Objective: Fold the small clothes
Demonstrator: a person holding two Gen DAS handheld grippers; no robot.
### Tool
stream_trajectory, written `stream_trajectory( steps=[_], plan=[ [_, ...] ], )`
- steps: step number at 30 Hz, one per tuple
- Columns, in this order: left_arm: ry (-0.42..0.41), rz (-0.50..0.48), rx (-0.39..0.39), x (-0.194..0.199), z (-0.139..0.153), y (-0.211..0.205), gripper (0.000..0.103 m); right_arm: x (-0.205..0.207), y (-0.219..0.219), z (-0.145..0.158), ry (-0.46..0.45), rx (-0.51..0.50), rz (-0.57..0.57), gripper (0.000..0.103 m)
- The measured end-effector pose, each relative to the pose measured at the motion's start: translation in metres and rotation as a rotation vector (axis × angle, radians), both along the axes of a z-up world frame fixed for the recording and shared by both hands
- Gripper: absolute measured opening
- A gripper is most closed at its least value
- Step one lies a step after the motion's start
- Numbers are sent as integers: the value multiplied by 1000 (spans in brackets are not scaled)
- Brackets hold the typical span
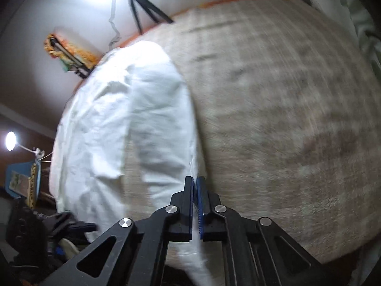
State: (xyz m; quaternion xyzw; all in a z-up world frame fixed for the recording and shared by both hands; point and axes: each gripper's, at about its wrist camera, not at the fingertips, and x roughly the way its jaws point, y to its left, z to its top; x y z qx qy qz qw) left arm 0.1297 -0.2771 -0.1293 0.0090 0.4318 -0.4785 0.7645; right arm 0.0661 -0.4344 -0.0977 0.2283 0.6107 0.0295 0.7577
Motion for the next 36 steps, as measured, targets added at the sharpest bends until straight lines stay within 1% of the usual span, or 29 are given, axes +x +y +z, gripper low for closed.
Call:
stream_trajectory(
  steps=[2, 4, 6, 9, 11, 13, 14, 17, 20, 22, 23, 24, 25, 27, 30, 33, 34, 35, 36],
  plan=[
    [-2, 8, -12, -1, 1, 6, 57, 7, 14, 13, -23, 4, 34, 1],
    [-1, 24, -27, -1, 4, 15, 57, 17, 35, 21, -27, 12, 72, 1],
    [5, 51, -47, -1, 6, 29, 57, 28, 58, 23, -17, 11, 115, 1],
    [12, 95, -58, 0, 6, 49, 57, 46, 90, 14, 23, 16, 180, 2],
    [13, 120, -51, 0, 5, 61, 57, 60, 113, 7, 50, 30, 227, 6],
    [18, 137, -44, 2, 3, 70, 57, 70, 133, -2, 71, 84, 279, 14],
    [20, 146, -39, 2, 2, 74, 57, 73, 141, -5, 81, 119, 298, 27],
    [24, 163, -37, 5, 0, 82, 57, 76, 156, -3, 59, 179, 334, 28],
    [26, 167, -42, 8, 0, 85, 58, 68, 153, 13, 8, 200, 320, 28],
    [30, 162, -51, 9, -1, 86, 57, 57, 138, 27, -34, 207, 268, 28],
    [34, 160, -56, 10, -1, 87, 57, 52, 129, 33, -52, 190, 243, 28],
    [43, 155, -66, 11, 0, 88, 57, 45, 119, 39, -70, 142, 222, 28],
    [54, 148, -73, 12, 0, 87, 57, 37, 111, 43, -76, 99, 202, 28],
    [48, 141, -61, 12, -2, 84, 57, 23, 92, 42, -66, 64, 140, 28],
    [-18, 142, 11, 7, -1, 68, 58, 7, 71, 34, -45, 38, 74, 28],
    [-157, 95, 140, -5, -1, 40, 58, 2, 54, 24, -32, 82, 21, 28],
    [-171, 85, 161, -6, -3, 36, 58, 3, 53, 23, -34, 87, 14, 28],
    [-167, 80, 174, -6, -5, 33, 56, 6, 51, 23, -37, 90, 10, 28],
    [-151, 78, 173, -4, -7, 32, 39, 10, 50, 22, -45, 95, 6, 28]
  ],
)
